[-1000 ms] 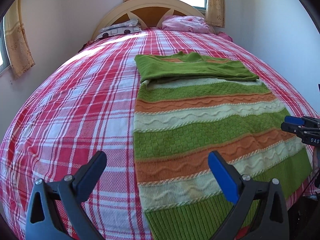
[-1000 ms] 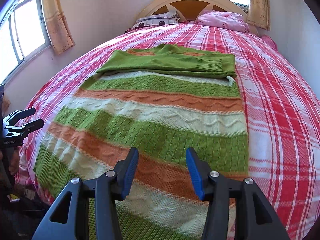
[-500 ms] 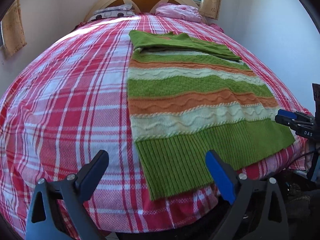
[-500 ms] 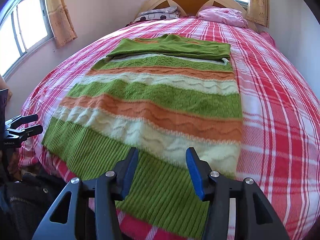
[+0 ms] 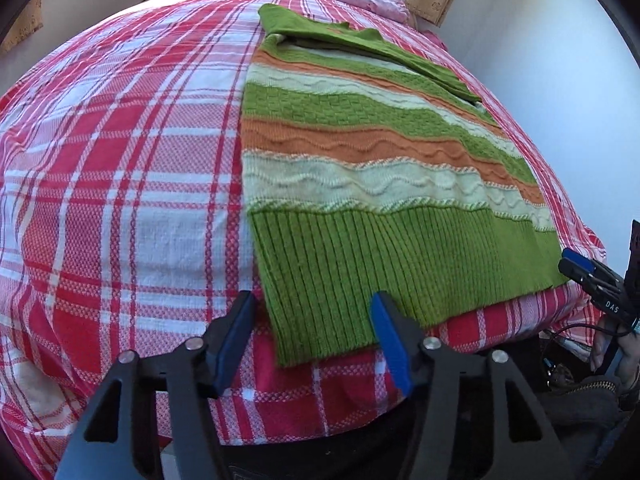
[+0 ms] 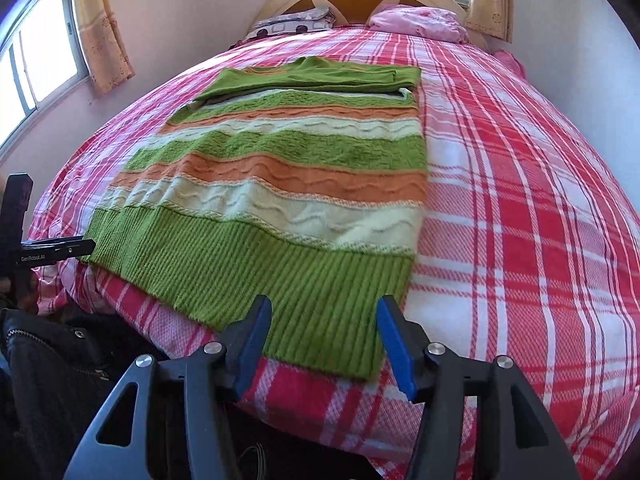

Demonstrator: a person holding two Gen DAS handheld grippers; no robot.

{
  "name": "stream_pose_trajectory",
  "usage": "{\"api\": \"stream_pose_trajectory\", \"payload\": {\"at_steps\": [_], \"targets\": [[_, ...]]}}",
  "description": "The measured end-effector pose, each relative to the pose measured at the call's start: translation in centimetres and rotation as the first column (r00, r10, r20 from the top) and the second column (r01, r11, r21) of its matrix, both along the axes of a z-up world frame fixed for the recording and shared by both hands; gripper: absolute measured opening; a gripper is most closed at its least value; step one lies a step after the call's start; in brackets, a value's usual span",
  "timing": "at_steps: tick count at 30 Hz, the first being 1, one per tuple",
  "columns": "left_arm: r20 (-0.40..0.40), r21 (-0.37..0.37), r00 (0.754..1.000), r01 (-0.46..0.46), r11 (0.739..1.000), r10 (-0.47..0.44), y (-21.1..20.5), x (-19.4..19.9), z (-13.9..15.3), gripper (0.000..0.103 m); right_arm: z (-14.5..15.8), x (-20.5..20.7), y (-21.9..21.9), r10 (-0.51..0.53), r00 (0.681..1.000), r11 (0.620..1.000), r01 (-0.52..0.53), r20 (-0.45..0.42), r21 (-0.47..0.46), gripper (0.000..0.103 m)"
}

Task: Fold small clothes
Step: 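Move the left tool to the ribbed hem of the green sweater, then close the left tool on the ribbed hem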

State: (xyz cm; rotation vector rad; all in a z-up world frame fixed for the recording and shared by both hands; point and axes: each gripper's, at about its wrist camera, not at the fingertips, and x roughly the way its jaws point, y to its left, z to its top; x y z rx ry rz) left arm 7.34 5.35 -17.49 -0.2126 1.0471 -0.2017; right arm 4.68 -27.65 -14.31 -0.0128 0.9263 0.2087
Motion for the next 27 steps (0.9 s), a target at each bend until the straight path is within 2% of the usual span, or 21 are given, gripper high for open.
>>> {"api": "stream_pose_trajectory", "payload": {"at_steps": [2,3,4,7,12,17,18,19,20,21,24,27], "targets": [[0.008,0.007,1.000,-0.003,1.000,0.003,-0.1,-0.1,0.0,0.056,-0.1,-0.3,-0.5,-0.013,1.000,1.000,0.013,-0.004,0.001,0.056],[0.011,0.012,1.000,-0.001,1.000,0.001,-0.1,-0.2,0.0,0.039,-0.2,-0.4,-0.8,-0.022,1.000,1.000,0.022,-0.007,0.003,0.056],[0.011,0.012,1.000,0.006,1.000,-0.006,-0.1,-0.3,0.0,0.011,-0.2,-0.5,-1.1,-0.031,0.999,1.000,0.031,-0.009,0.005,0.056],[0.025,0.022,0.999,0.023,1.000,-0.023,-0.2,-0.5,0.2,0.009,-0.3,-1.0,-2.2,-0.068,0.998,0.998,0.068,-0.018,0.008,0.056],[0.051,0.015,0.998,0.033,0.999,-0.034,0.0,-0.6,0.9,0.008,-0.3,-1.3,-2.3,-0.071,0.997,0.997,0.072,-0.021,0.021,0.056],[0.039,0.008,0.999,0.025,1.000,-0.025,0.3,-0.1,0.3,0.009,-0.7,-1.1,-1.9,-0.040,0.999,0.995,0.040,-0.001,0.095,0.056],[0.034,0.009,0.999,0.019,1.000,-0.019,0.3,0.0,0.1,0.012,-0.8,-1.1,-2.0,-0.045,0.999,0.993,0.044,0.003,0.105,0.056],[0.032,0.009,0.999,0.011,1.000,-0.011,0.3,0.2,-0.1,0.016,-0.7,-1.1,-2.1,-0.049,0.999,0.993,0.048,0.004,0.107,0.051],[0.034,0.007,0.999,0.005,1.000,-0.005,0.3,0.3,-0.2,0.016,-0.8,-1.1,-2.2,-0.047,0.999,0.994,0.046,0.003,0.103,0.024],[0.037,0.002,0.999,0.005,1.000,-0.005,0.4,0.3,-0.2,0.016,-0.9,-1.0,-2.5,-0.044,0.999,0.990,0.045,-0.008,0.131,0.010],[0.055,-0.016,0.998,0.025,1.000,-0.024,0.6,0.4,0.2,0.007,-0.6,-1.0,-4.0,-0.058,0.998,0.969,0.057,-0.002,0.239,0.005],[0.120,-0.055,0.993,0.025,0.998,-0.018,1.3,0.1,1.9,0.006,1.2,-1.7,-4.6,-0.070,0.994,0.960,0.045,0.079,0.277,0.004]]}}
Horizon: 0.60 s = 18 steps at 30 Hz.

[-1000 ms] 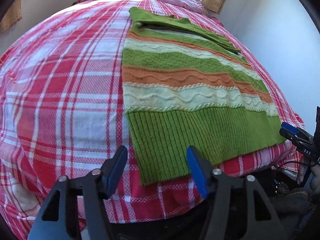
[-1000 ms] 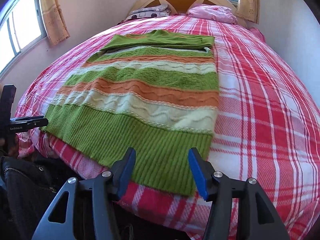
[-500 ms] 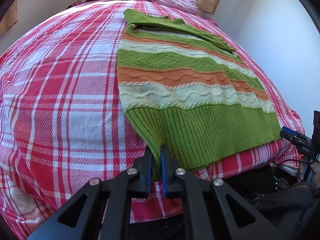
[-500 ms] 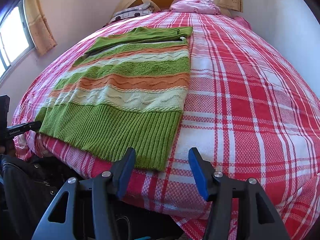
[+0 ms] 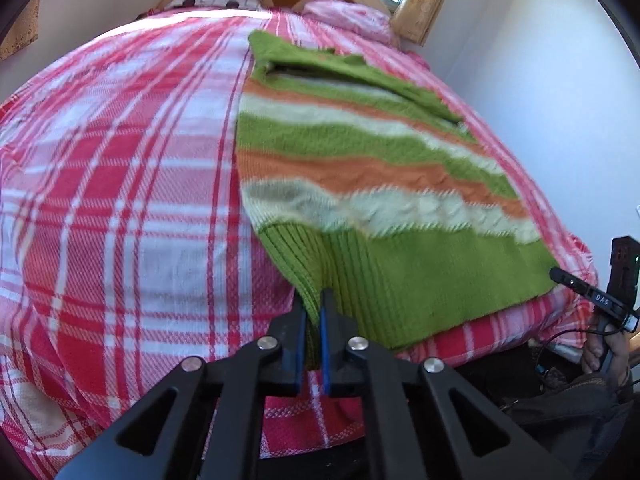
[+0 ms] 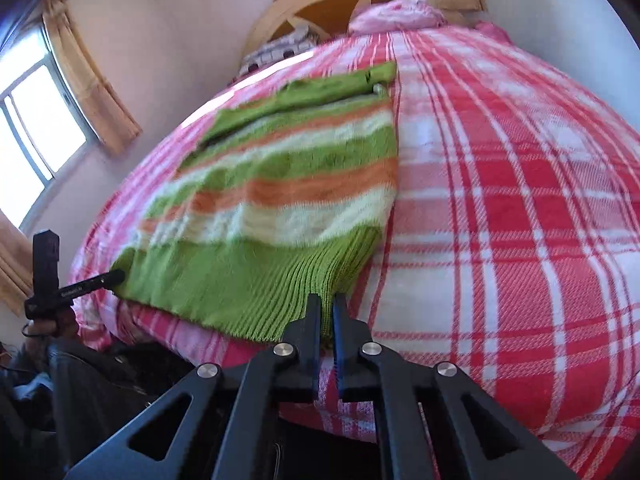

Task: Fold small clothes
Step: 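Close the left tool on the ribbed hem, then lift the hem with the left tool and carry it toward the collar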

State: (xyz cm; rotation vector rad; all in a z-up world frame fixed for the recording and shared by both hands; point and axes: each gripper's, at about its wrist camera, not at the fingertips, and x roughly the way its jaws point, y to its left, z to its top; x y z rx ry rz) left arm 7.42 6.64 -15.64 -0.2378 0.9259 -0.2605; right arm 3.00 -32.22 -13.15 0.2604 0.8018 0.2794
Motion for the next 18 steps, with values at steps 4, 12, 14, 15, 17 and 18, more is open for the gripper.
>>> {"api": "stream_pose_trajectory", "payload": {"at_steps": [4,12,14,15,17,18], "targets": [[0.124,-0.056,0.992,-0.007,0.998,0.014,1.0,-0.7,3.1,0.006,2.5,-1.0,0.0,0.002,0.993,1.000,-0.004,0.118,0.015,0.004],[0.165,-0.113,0.986,0.000,0.994,0.019,1.7,0.9,5.2,0.005,5.5,0.3,-1.1,-0.007,0.980,0.998,-0.006,0.200,0.066,0.003],[0.177,-0.138,0.984,-0.005,0.990,0.030,1.9,1.5,5.8,0.005,6.7,1.2,-1.3,-0.015,0.973,0.996,-0.005,0.231,0.084,0.003],[0.183,-0.145,0.982,-0.007,0.989,0.034,2.0,1.8,6.2,0.005,7.1,1.6,-1.2,-0.016,0.970,0.996,-0.005,0.242,0.086,0.003],[0.201,-0.156,0.979,-0.011,0.988,0.043,2.0,2.3,6.8,0.005,8.1,2.3,-1.1,-0.013,0.964,0.997,-0.008,0.266,0.081,0.003],[0.208,-0.158,0.977,-0.013,0.987,0.047,2.1,2.6,7.1,0.005,8.4,2.6,-1.0,-0.012,0.962,0.997,-0.010,0.273,0.078,0.003]]}}
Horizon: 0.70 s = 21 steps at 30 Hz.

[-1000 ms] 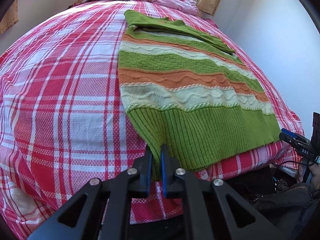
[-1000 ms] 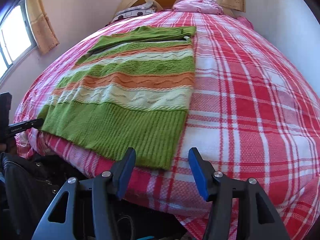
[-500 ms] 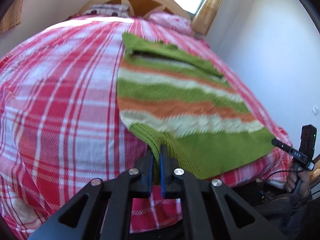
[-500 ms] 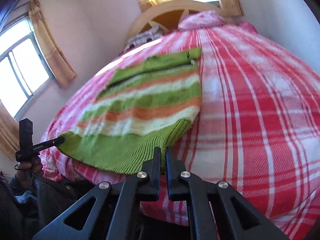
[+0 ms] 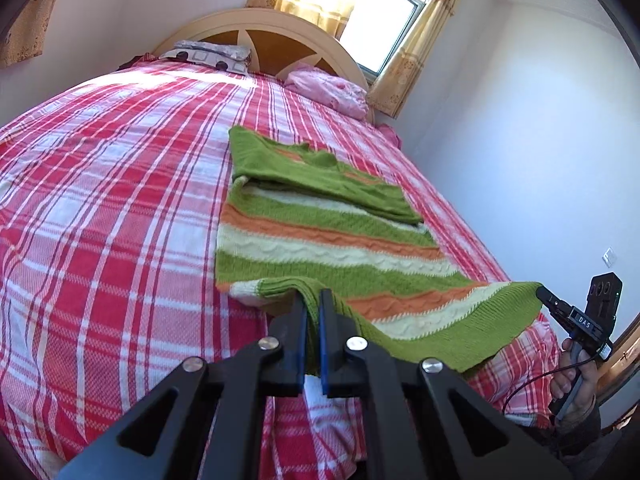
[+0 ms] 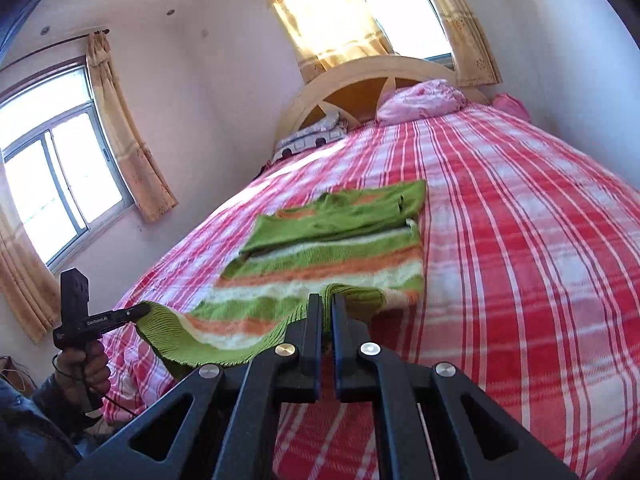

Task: Fold small clothes
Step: 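Lift the hem with the left tool and carry it toward the collar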

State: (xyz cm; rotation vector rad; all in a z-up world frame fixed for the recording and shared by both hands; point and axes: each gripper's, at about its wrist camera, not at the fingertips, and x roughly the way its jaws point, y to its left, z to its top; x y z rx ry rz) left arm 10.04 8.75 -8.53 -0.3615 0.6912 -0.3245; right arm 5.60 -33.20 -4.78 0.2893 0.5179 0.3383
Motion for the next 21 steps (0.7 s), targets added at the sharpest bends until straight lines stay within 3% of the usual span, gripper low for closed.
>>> {"api": "stream_pose_trajectory", "payload": {"at_steps": [8,21], "targets": [[0.016,-0.061,0.999,-0.034,0.998,0.035,1.4,1.5,1.0,0.005,1.8,1.9,-0.8,-0.021,0.999,0.999,0.020,0.033,0.031,0.003],[0.079,-0.095,0.994,-0.071,0.993,0.079,2.2,7.0,4.1,0.005,5.5,7.2,-0.5,-0.018,0.995,0.999,0.015,0.099,0.031,0.003]]}}
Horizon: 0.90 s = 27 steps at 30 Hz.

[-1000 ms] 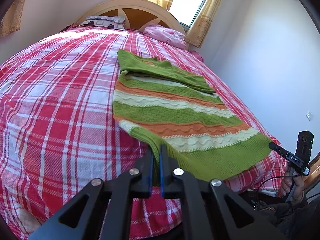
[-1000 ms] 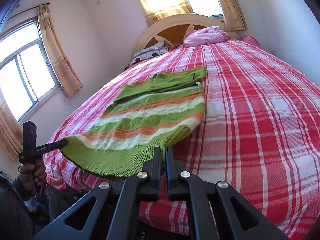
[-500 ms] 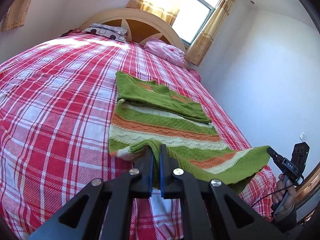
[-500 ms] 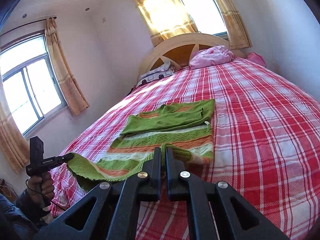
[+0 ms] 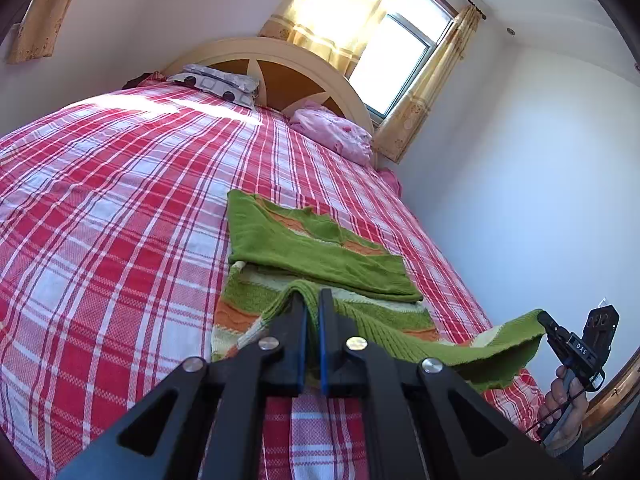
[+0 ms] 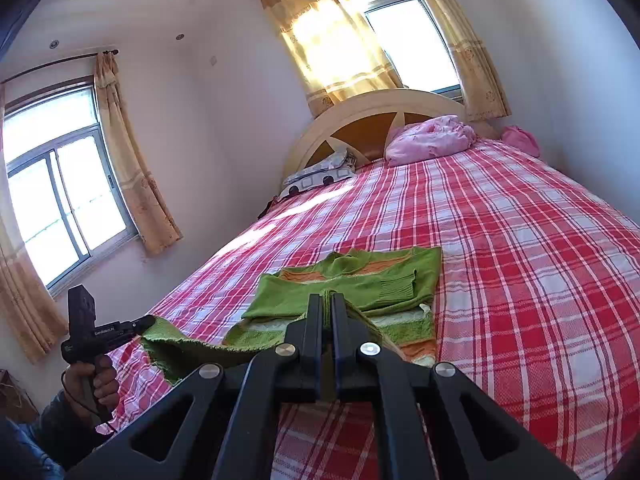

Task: Fold small clothes
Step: 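Lift the hem with the left tool and carry it toward the collar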

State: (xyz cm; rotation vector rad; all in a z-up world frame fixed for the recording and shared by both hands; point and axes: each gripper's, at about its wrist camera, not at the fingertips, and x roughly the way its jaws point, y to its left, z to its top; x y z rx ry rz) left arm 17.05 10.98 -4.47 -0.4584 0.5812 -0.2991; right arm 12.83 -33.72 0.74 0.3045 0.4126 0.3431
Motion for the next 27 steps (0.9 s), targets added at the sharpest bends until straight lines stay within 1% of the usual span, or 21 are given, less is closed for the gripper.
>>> {"api": "stream_pose_trajectory", "payload": {"at_steps": [9,14,20,24,27], "targets": [[0.008,0.014,1.000,-0.009,1.000,0.009,-0.1,5.2,1.0,0.005,1.0,4.9,-0.3,-0.014,1.000,1.000,0.014,0.001,-0.020,0.003],[0.012,0.024,1.000,-0.024,0.999,0.024,0.1,8.6,1.6,0.005,1.6,8.7,-0.6,-0.022,1.000,0.999,0.022,0.000,-0.034,0.003],[-0.004,0.037,0.999,-0.037,0.999,0.037,0.0,12.7,1.3,0.005,1.2,13.6,-0.9,-0.031,0.999,0.998,0.029,-0.027,-0.059,0.003],[-0.018,0.067,0.999,-0.034,0.997,0.035,-0.5,15.1,0.9,0.005,0.7,16.6,-1.2,-0.039,0.998,0.997,0.036,-0.048,-0.073,0.003],[-0.026,0.076,0.999,-0.037,0.996,0.039,-0.6,17.0,0.8,0.005,0.5,19.1,-1.5,-0.045,0.997,0.996,0.041,-0.060,-0.080,0.003]]}}
